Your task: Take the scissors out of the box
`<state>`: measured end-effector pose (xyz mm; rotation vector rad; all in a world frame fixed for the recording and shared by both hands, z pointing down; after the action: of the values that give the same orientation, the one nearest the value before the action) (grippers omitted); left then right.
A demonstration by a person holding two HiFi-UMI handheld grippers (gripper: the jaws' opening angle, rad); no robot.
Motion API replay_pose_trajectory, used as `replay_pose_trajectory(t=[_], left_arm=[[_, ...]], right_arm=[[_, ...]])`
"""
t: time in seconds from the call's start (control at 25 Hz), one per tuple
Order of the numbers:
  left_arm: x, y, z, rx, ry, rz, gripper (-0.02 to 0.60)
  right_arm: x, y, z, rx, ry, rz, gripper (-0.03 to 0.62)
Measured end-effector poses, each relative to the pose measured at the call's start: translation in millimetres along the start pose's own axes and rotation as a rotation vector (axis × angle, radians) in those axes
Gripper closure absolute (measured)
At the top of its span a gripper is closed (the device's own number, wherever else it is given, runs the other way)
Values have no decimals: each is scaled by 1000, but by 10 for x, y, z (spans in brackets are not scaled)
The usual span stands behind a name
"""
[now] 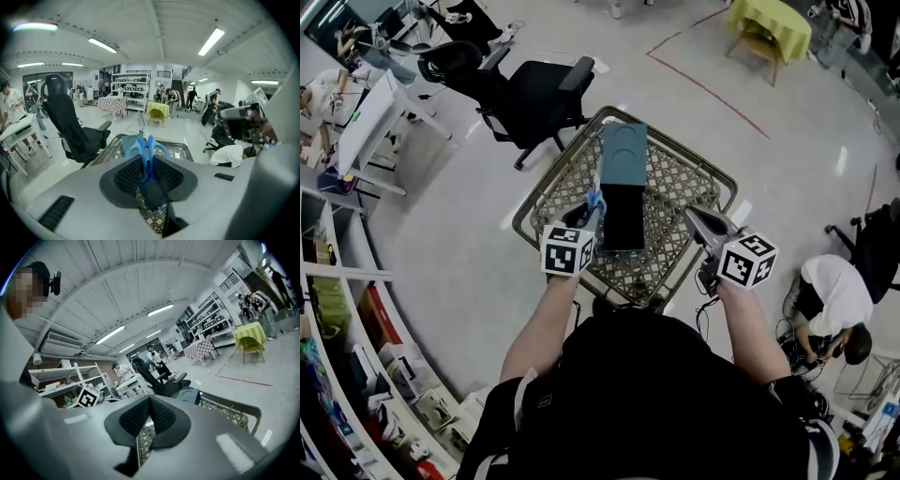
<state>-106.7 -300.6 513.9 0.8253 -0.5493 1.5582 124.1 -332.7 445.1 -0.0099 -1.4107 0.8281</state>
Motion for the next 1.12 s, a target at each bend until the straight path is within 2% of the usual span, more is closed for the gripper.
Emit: replay_pose_trajectory(t=[0.4, 0.56, 0.72, 1.12], left_arm=[[-400, 83, -661, 28, -153, 72, 494], [-598, 76, -912, 18, -247, 68, 494], [-785, 99, -1140, 0, -339, 51, 494], [-893, 164, -1312, -2, -395, 69, 494]], right_arm=[[-363, 265, -55, 26, -95, -85, 585], [-506, 392, -140, 34, -144, -193, 585], [-678, 471, -255, 40, -227, -206, 585], [-869, 643, -316, 23, -288, -223, 586]])
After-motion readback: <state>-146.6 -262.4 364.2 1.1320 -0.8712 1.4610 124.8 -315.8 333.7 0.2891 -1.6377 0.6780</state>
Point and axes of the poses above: the fingertips, and each gripper's own axes: z forward along the fingers, y to its left, x out of its underside, the point moved 2 cm from there along -z, backward along the fingers, and after that the axes turned 3 degrees about -z, right-handed, at the moved point
